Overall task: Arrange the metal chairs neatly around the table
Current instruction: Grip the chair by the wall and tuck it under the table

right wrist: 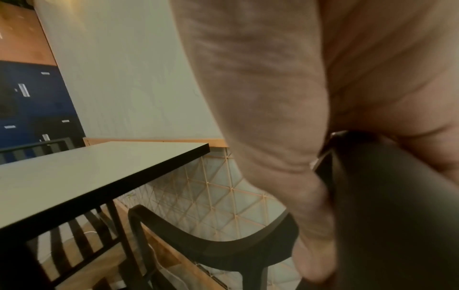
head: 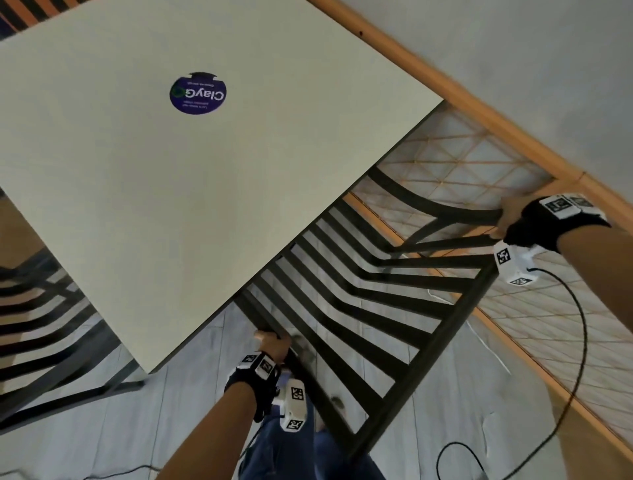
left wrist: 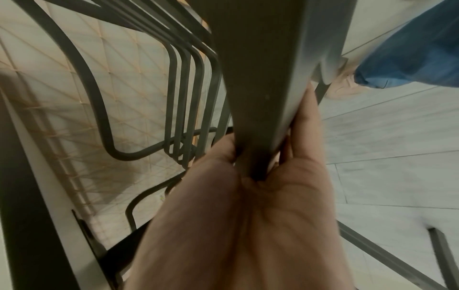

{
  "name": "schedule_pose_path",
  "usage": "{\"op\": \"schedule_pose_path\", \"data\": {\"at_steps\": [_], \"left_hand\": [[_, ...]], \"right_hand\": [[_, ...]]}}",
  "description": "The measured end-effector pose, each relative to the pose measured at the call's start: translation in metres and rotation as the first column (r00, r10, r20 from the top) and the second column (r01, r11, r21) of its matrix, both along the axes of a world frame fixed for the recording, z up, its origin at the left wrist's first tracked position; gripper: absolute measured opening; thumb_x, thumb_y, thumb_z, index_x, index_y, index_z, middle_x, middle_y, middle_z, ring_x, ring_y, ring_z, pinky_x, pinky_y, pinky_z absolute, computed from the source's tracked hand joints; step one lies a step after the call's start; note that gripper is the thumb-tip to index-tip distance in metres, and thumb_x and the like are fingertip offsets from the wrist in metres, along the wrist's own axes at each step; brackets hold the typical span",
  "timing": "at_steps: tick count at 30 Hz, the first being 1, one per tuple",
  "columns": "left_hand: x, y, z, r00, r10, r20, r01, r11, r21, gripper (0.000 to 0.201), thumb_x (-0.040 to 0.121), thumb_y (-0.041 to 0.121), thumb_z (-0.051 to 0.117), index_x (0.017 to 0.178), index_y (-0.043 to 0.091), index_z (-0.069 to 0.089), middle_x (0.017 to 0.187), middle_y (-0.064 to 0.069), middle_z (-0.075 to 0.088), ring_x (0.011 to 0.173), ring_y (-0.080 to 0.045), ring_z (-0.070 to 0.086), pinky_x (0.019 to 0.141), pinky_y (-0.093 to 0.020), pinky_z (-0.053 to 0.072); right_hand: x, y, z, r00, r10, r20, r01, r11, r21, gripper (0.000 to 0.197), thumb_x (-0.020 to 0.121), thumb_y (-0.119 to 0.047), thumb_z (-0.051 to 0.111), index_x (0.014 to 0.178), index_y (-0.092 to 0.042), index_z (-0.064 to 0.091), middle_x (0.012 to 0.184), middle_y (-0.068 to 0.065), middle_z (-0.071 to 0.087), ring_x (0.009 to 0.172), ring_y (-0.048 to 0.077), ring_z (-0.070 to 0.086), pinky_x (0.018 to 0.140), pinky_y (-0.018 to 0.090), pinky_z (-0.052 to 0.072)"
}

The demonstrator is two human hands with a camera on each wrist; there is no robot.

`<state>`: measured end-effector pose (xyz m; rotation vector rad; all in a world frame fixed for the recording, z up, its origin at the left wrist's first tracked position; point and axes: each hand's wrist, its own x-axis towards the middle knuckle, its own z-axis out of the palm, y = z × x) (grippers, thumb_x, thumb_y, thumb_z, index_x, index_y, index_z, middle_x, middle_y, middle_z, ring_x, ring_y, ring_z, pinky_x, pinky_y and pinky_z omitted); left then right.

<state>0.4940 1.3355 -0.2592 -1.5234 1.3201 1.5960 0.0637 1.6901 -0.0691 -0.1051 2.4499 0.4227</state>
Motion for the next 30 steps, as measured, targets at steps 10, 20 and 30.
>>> {"op": "schedule_pose_path", "data": {"at_steps": [10,20,30], "left_hand": [[-0.004,0.011,0.092,0.999,0.029,-0.026,-0.027,0.997,0.078,0.014,0.092,0.003,0.054,0.079,0.003,0.049,0.071,-0.015,0.056,0.062,-0.026,0.056,0.051,-0.036,0.050],[0.003,0.009,0.071,0.986,0.132,-0.106,-0.113,0.980,0.166,0.052,0.086,0.006,0.064,0.119,0.006,0.023,0.101,-0.019,0.060,0.079,-0.034,0.065,0.051,-0.045,0.059],[0.086,-0.020,0.095,0.968,0.138,-0.210,-0.139,0.990,0.011,0.073,0.088,0.015,0.066,0.143,0.019,0.019,0.106,-0.018,0.058,0.082,-0.027,0.060,0.062,-0.034,0.051]], "right_hand": [[0.062,-0.030,0.041,0.992,-0.121,-0.035,0.120,0.992,-0.032,0.030,0.074,-0.030,0.077,0.091,-0.014,0.058,0.075,0.012,0.069,0.067,0.030,0.068,0.070,0.047,0.061],[0.050,-0.017,0.031,0.991,-0.078,-0.105,0.078,0.997,-0.006,0.027,0.067,-0.029,0.080,0.081,-0.014,0.062,0.071,0.012,0.069,0.063,0.030,0.068,0.065,0.044,0.062],[0.126,-0.083,0.098,0.988,0.142,-0.065,-0.148,0.985,-0.090,0.039,0.085,-0.030,0.069,0.113,-0.004,0.063,0.106,0.016,0.066,0.096,0.031,0.061,0.084,0.037,0.048]]}}
